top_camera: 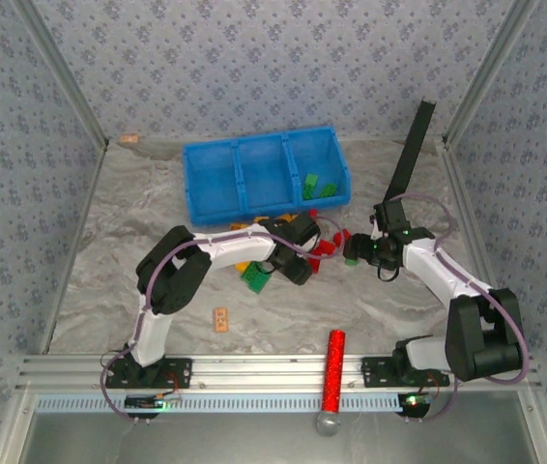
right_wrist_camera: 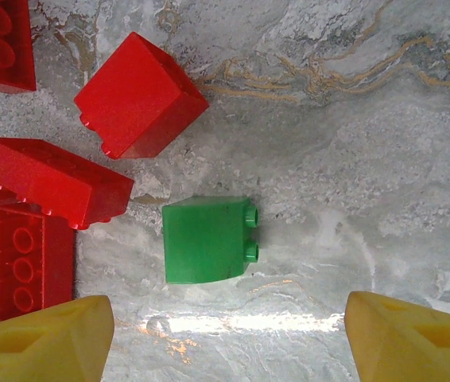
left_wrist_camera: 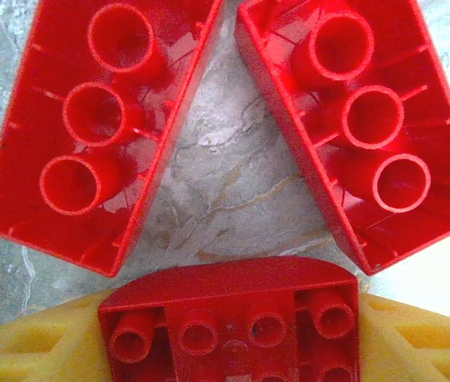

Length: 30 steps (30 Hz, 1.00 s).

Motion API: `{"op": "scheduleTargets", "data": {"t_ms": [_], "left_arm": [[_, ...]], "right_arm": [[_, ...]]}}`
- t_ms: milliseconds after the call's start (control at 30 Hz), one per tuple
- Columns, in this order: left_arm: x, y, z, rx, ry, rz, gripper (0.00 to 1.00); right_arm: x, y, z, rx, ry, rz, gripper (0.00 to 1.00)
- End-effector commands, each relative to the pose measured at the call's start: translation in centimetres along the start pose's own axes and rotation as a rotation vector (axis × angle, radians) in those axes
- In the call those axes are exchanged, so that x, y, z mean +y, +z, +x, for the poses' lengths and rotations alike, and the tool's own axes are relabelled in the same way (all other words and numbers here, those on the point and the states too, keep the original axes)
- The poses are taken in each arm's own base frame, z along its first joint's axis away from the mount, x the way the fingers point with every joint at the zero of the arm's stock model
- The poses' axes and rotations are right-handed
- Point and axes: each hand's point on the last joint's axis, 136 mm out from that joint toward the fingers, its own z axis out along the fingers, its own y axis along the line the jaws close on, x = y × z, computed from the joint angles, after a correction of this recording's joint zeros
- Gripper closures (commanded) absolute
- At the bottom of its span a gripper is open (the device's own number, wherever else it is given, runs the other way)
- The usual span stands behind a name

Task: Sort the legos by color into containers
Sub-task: Pick up the lego from the center of the table, then place the lego in the container.

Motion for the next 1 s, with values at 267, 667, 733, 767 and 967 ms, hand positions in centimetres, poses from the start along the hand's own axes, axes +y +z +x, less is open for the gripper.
{"op": "scheduleTargets", "data": {"t_ms": [267, 667, 733, 767, 967], "left_arm": [[2.7, -4.6, -2.9, -0.073, -0.059, -0.03, 0.38], [10.0, -12.2, -12.6, -0.346, -0.17, -0.086, 0.39], [11.3, -12.8, -14.2, -0.383, -0.187, -0.104, 0.39], [12.2, -13.1, -15.0, -0.398, -0.196, -0.119, 0.39], [18.1, -13.2, -17.9, -0.43, -0.316, -0.215, 0.39]], "right_arm": [[0.5, 0.4, 0.5, 0.048, -0.017, -0.024, 0.22], [0.8, 2.1, -0.5, 0.06, -0.046, -0.006, 0.23], [0.9, 2.4, -0.6, 0.063, -0.05, -0.005, 0.23], [1.0, 2.5, -0.7, 0.065, -0.053, -0.005, 0.23], [1.1, 2.8, -1.3, 0.066, -0.062, 0.003, 0.23]]}}
